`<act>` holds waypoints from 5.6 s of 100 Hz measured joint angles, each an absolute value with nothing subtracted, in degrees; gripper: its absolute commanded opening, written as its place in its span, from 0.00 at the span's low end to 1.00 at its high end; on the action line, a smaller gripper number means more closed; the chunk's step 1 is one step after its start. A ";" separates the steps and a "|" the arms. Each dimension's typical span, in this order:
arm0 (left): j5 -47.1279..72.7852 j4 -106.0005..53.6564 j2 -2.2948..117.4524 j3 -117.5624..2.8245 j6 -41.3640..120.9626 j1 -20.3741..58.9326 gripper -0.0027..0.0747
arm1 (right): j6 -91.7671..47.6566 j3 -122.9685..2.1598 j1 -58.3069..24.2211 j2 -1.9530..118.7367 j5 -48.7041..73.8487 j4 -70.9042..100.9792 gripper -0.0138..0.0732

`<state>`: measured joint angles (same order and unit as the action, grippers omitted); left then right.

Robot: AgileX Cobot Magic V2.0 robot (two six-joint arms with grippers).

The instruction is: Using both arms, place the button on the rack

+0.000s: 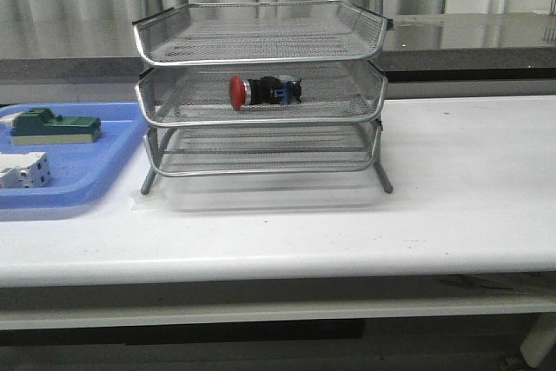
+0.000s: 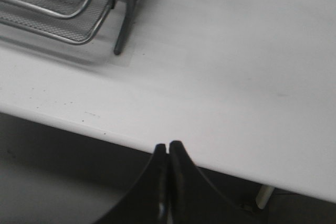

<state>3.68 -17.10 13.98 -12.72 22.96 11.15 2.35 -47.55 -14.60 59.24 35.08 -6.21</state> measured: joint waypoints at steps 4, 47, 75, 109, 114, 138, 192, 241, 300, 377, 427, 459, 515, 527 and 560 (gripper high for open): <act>3.68 -17.10 13.98 -12.72 22.96 11.15 0.01 | 2.34 -46.03 -13.42 56.64 35.08 -6.21 0.09; 3.68 -17.10 13.98 -12.72 22.96 11.15 0.01 | 3.03 -32.43 -5.36 28.16 34.17 -6.33 0.09; 3.68 -17.10 13.98 -12.72 22.96 11.15 0.01 | 3.15 -28.41 -5.36 18.22 34.12 -6.33 0.09; 3.68 -17.10 13.98 -12.72 22.96 11.15 0.01 | 3.15 -28.41 -5.36 17.94 34.22 -6.33 0.09; 3.68 -17.10 13.98 -12.72 22.96 11.15 0.01 | 3.15 -28.41 -5.36 17.94 34.22 -6.33 0.09; 3.68 -17.10 13.98 -12.72 22.96 11.15 0.01 | 3.15 -28.41 -5.36 17.94 34.22 -6.33 0.09; 3.68 -17.10 13.98 -12.72 22.96 11.15 0.01 | 3.28 -13.21 -5.32 8.10 19.65 -6.33 0.09; 3.68 -17.10 13.98 -12.72 22.96 11.15 0.01 | 3.28 0.73 -5.52 -0.47 11.63 -3.12 0.09; 3.68 -17.10 13.98 -12.72 22.96 11.15 0.01 | 3.39 1.45 -5.52 -0.47 3.37 -2.90 0.09; 3.68 -17.10 13.98 -12.72 22.96 11.15 0.01 | 3.39 1.45 -5.52 -0.47 3.35 -2.90 0.09; 3.08 -10.60 13.98 -12.59 22.61 11.07 0.01 | 3.39 1.45 -5.52 -0.47 3.25 -2.90 0.09; -1.91 1.18 9.68 -6.00 5.02 4.98 0.01 | 3.39 1.45 -5.52 -0.47 3.25 -2.90 0.09; -1.91 6.14 -0.27 0.25 -5.04 1.12 0.01 | 3.39 1.45 -5.52 -0.47 3.23 -2.90 0.09; -1.91 6.28 -0.27 0.25 -5.26 0.45 0.01 | 3.50 1.45 -5.52 -0.47 3.23 -2.90 0.09; -1.66 6.28 -0.27 0.25 -5.44 0.31 0.01 | 3.50 1.45 -5.52 -0.47 3.23 -2.90 0.09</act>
<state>-1.66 6.28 -0.27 0.25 -5.44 0.31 3.50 1.45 -5.52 -0.47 3.23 -2.90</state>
